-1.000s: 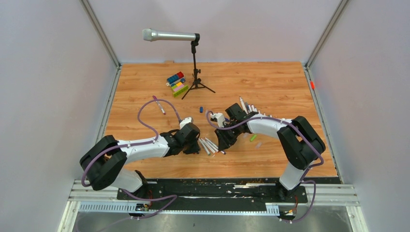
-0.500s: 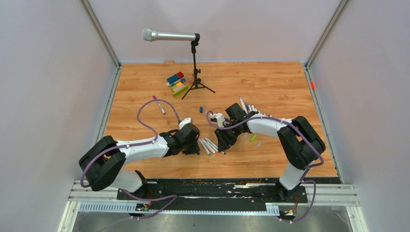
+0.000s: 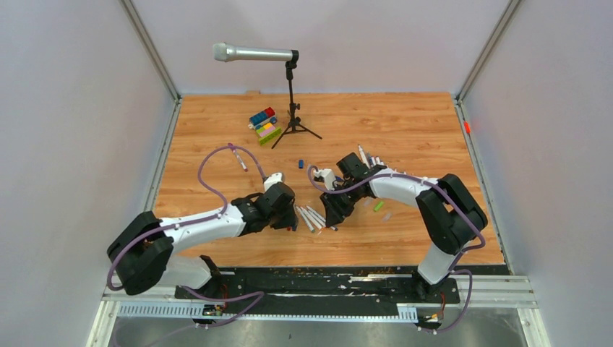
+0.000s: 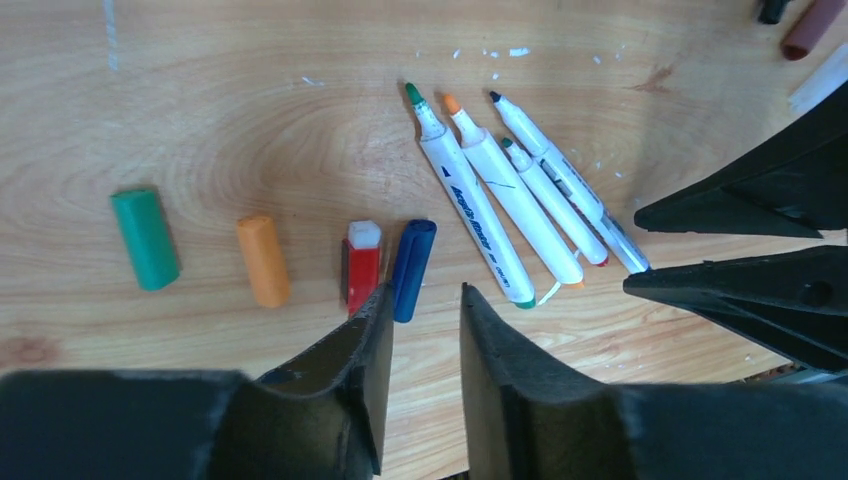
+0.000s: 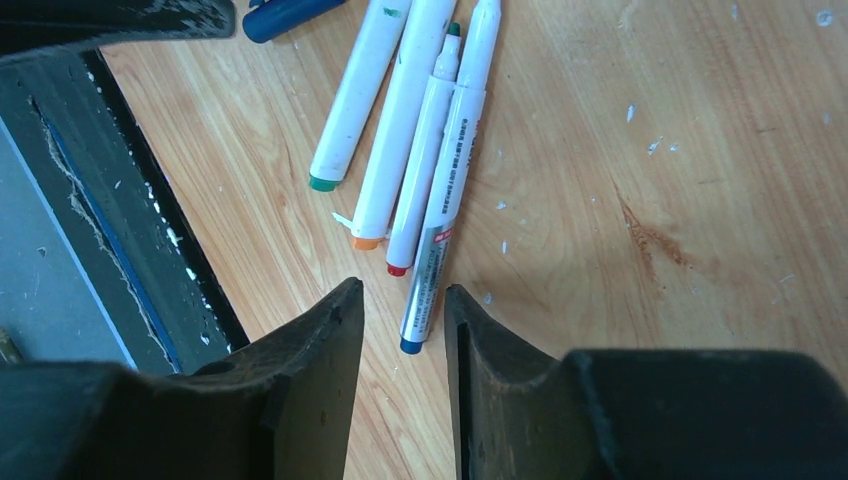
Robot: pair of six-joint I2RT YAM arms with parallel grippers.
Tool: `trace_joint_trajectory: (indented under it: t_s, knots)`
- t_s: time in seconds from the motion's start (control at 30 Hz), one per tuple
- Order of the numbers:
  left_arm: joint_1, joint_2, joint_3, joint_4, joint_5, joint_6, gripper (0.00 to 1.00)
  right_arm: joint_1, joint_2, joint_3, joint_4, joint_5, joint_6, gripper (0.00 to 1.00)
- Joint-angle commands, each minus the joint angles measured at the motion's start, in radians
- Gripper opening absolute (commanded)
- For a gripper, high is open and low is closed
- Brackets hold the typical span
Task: Open the pen caps
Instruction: Place the pen at the center of the board, then pick up the pen from the center of the board.
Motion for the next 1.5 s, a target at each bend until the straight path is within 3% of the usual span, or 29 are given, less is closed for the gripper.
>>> trace_joint_trajectory:
  t_s: [0.0, 0.2, 0.33, 0.47, 0.6, 0.77, 0.87, 1.0, 1.27, 1.47]
  knots:
    - [-0.006, -0.113, 0.040, -0.044, -0.110, 0.037, 0.41, 0.005, -0.046, 0.049, -0.040, -0.021, -0.065, 0.38]
    - [0.048, -0.274, 0.008, -0.040, -0.212, 0.191, 0.68, -0.002, -0.081, 0.073, -0.108, -0.045, -0.175, 0.44]
    - [0.197, -0.392, -0.063, 0.049, -0.155, 0.269, 0.84, -0.019, -0.100, 0.096, -0.180, -0.093, -0.280, 0.46]
    - [0.401, -0.448, -0.119, 0.148, -0.008, 0.296, 0.89, -0.058, -0.130, 0.101, -0.220, -0.153, -0.338, 0.47]
    - [0.576, -0.381, -0.104, 0.186, 0.090, 0.308, 0.95, -0.109, -0.155, 0.103, -0.241, -0.193, -0.367, 0.47]
    - [0.740, -0.165, 0.002, 0.203, 0.219, 0.321, 0.95, -0.166, -0.175, 0.095, -0.242, -0.228, -0.371, 0.47]
    - [0.781, 0.016, 0.131, 0.095, 0.217, 0.323, 0.94, -0.182, -0.179, 0.093, -0.242, -0.236, -0.372, 0.47]
    - [0.793, 0.257, 0.360, -0.105, 0.153, 0.382, 0.83, -0.190, -0.182, 0.092, -0.240, -0.241, -0.372, 0.46]
    - [0.793, 0.558, 0.740, -0.385, 0.015, 0.433, 0.71, -0.204, -0.178, 0.090, -0.242, -0.234, -0.375, 0.46]
    - [0.792, 0.704, 0.906, -0.488, 0.014, 0.477, 0.61, -0.207, -0.170, 0.095, -0.248, -0.233, -0.376, 0.46]
